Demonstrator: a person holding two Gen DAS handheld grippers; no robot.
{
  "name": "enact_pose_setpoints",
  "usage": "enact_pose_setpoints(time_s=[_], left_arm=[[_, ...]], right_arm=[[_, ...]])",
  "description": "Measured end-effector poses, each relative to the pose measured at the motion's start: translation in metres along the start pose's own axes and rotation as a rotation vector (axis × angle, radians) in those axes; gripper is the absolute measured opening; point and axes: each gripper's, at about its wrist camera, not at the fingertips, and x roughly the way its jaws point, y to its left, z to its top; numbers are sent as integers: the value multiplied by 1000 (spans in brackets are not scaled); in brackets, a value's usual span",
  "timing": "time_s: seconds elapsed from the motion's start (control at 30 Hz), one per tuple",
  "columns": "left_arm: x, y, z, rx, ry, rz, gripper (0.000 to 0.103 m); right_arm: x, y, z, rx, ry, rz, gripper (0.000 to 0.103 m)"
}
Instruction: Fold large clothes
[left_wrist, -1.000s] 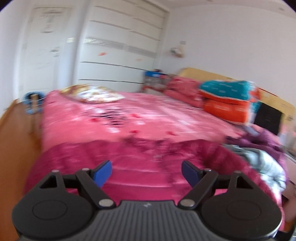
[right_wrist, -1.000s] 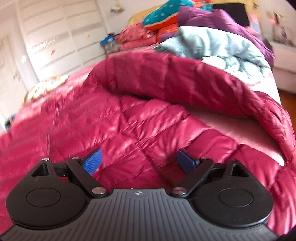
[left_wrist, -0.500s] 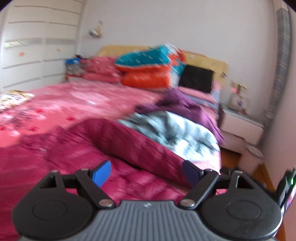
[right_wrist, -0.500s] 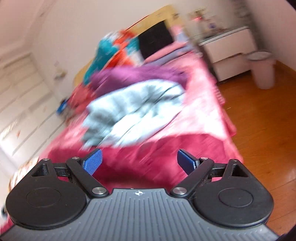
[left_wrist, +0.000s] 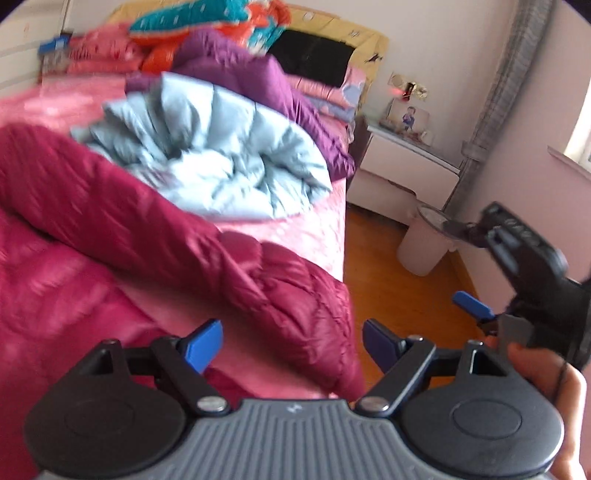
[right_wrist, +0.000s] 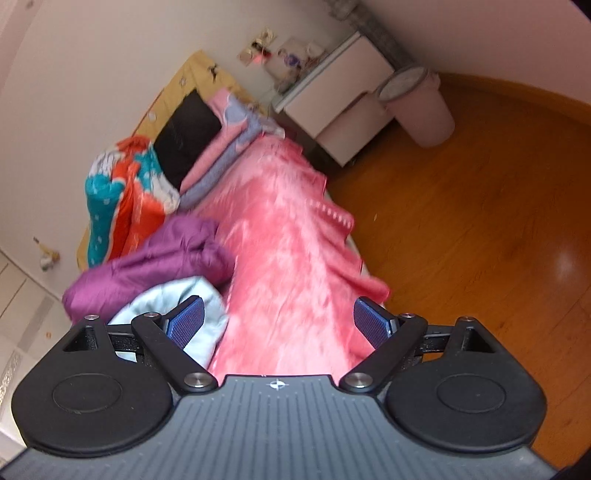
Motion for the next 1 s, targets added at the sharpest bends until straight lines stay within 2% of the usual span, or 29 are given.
enact_pose_setpoints(time_s=[0.07, 0.23, 0.3, 0.33, 0.4, 0.5, 0.63, 0.73, 0.9, 1.0], left_arm=[[16, -1, -1, -42, 25, -10, 81], [42, -5, -4, -102, 56, -2, 67], [46, -5, -3, -107, 42, 11, 47], [45, -4, -1, -111, 39, 12, 43], [46, 2, 3, -131, 41, -2, 24], [38, 11, 13, -165, 40, -50, 13], [1, 27, 31, -183, -18, -127, 10], [-42, 48, 49, -206, -59, -211, 10], [-117, 97, 70, -197, -36, -333, 13], [-154, 135, 59, -229, -51, -327, 16]], right_arm=[[-1, -2, 5, 1, -22, -4, 103], [5, -3, -1, 18, -30, 3, 103], [7, 0, -2, 16, -30, 10, 103], [9, 1, -2, 16, -27, 17, 103], [7, 1, -1, 17, -20, 27, 103], [9, 4, 1, 10, -1, 40, 103], [12, 10, -1, -12, 29, 73, 103], [14, 18, -3, -42, 44, 100, 103], [13, 29, -9, -84, 91, 181, 103], [12, 39, -14, -123, 127, 257, 103]])
